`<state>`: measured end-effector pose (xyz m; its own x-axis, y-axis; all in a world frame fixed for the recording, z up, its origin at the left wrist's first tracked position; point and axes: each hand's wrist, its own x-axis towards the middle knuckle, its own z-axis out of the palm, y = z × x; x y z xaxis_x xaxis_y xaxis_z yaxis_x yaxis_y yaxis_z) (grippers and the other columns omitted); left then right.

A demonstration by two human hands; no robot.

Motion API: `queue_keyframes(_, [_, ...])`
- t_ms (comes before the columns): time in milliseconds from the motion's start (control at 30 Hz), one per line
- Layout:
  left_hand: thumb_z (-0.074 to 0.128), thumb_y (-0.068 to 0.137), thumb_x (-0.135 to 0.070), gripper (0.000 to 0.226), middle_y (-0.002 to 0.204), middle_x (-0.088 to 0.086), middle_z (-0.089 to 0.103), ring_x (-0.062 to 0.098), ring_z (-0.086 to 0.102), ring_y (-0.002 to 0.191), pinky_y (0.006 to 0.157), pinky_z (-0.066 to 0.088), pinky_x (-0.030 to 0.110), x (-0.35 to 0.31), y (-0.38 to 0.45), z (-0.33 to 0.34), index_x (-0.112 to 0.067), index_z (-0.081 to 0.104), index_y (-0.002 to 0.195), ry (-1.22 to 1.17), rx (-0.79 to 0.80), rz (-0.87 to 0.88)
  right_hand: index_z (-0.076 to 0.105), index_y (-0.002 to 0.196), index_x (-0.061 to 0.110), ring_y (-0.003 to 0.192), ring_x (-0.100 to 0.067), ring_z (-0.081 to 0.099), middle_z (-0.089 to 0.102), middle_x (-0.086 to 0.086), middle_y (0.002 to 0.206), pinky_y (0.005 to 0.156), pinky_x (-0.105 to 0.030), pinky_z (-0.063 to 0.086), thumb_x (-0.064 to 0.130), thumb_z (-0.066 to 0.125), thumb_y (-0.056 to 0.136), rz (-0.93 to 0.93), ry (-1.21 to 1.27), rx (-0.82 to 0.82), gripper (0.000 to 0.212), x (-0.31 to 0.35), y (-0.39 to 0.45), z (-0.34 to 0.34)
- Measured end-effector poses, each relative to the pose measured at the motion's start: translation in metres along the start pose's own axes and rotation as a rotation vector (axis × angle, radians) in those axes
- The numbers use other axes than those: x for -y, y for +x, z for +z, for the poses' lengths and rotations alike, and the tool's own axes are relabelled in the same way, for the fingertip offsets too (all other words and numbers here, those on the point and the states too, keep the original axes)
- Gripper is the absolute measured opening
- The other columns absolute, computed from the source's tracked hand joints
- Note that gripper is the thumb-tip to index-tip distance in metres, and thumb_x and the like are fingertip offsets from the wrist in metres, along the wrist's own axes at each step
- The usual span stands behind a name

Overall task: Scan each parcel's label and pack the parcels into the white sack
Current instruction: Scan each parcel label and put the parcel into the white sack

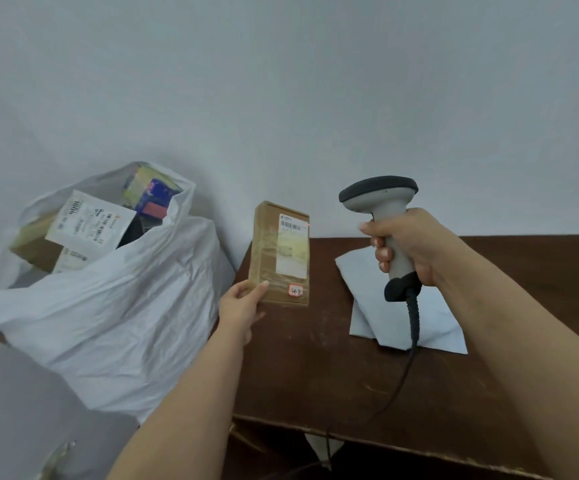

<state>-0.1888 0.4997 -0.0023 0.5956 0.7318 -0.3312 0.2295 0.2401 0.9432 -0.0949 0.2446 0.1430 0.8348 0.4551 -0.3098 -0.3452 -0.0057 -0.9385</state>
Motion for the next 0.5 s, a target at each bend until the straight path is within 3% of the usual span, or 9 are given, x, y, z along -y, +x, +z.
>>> queue_keyframes(333, [0.075, 0.084, -0.017, 0.048, 0.121, 0.009, 0.063, 0.020, 0.062, 0.105, 0.089, 0.053, 0.041, -0.010, 0.007, -0.023, -0.006, 0.056, 0.127, -0.052, -0.028, 0.021, 0.051, 0.077, 0.009, 0.036, -0.010, 0.037, 0.044, -0.002, 0.056, 0.039, -0.021, 0.038, 0.005, 0.065, 0.091, 0.024, 0.032, 0.035, 0.020, 0.007, 0.005, 0.024])
queue_keyframes(500, [0.075, 0.084, -0.017, 0.046, 0.113, 0.006, 0.066, 0.014, 0.064, 0.094, 0.088, 0.052, 0.039, -0.009, 0.013, -0.034, -0.006, 0.056, 0.125, -0.061, -0.034, 0.020, 0.051, 0.077, 0.010, 0.035, -0.009, 0.036, 0.043, -0.002, 0.056, 0.038, -0.020, 0.038, 0.005, 0.064, 0.091, 0.033, 0.031, 0.035, 0.020, 0.006, 0.006, 0.036])
